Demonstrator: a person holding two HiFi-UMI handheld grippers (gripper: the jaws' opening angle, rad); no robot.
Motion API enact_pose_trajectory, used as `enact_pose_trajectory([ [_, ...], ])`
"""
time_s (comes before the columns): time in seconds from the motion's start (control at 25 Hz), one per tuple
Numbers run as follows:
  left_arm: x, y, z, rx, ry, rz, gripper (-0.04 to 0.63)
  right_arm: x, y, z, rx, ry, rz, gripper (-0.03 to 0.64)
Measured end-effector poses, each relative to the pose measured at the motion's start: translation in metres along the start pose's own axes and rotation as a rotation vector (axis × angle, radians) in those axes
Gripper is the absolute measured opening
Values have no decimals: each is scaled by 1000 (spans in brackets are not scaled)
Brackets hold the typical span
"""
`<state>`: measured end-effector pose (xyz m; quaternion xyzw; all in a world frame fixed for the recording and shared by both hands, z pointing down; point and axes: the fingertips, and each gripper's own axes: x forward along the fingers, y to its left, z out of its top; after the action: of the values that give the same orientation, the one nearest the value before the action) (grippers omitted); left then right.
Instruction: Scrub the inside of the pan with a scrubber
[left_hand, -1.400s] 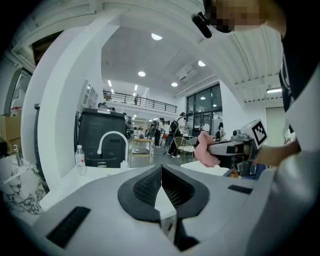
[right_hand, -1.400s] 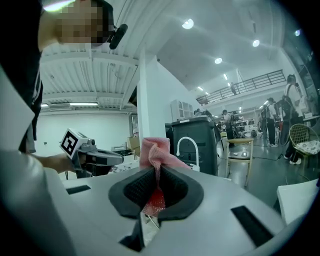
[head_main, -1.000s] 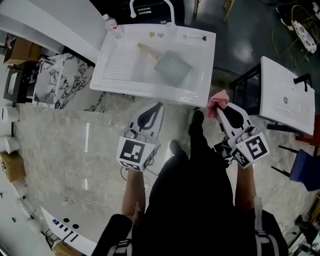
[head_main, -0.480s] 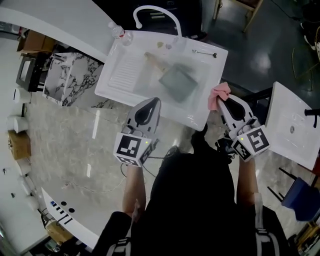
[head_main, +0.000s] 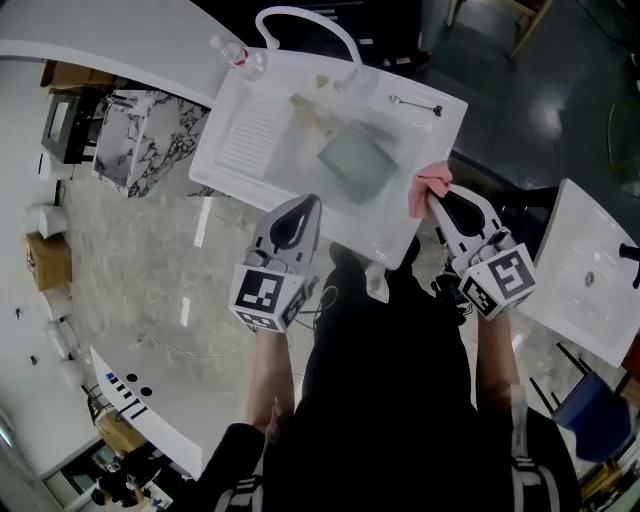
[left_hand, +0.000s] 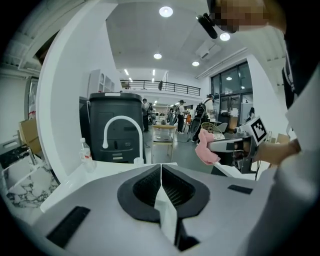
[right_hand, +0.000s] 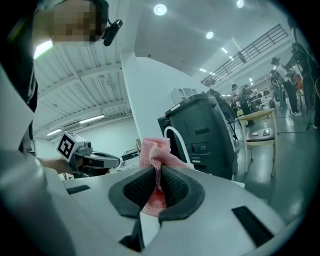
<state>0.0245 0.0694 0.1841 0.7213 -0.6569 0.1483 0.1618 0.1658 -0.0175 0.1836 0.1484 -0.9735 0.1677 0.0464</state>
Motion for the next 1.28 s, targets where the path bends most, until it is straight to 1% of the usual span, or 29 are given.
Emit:
enact_pose_trajectory([
  [0.16,7,9,-11,-9,47,3,34,8,4,-8,10,20,22,43],
  [0.32,18,19,-29,-30,114,-25,34,12,4,-19,18,36,10,43],
  [0.44,28,33,-43,-12,169,-50,35,14,2,-26,33,41,-29,43],
  [0.52,39,44,-50,-18,194,-69,35,17,1,-30,36,52,-59,43],
  [0.64,61,59,-68,-27,238,-97,35,29,-1,-40,14,89,-94,43],
  [0.8,90,79,-94,-3,302,-153,35,48,-3,-58,33,133,-157,43],
  [0.92,115,102,-109,-13,333,-186,35,69,-6,-68,31,168,-210,43],
  [1.08,146,133,-142,-32,388,-214,35,102,-9,-99,44,246,-258,43],
  [1.28,183,164,-188,-3,481,-262,35,140,-20,-156,56,373,-311,43],
])
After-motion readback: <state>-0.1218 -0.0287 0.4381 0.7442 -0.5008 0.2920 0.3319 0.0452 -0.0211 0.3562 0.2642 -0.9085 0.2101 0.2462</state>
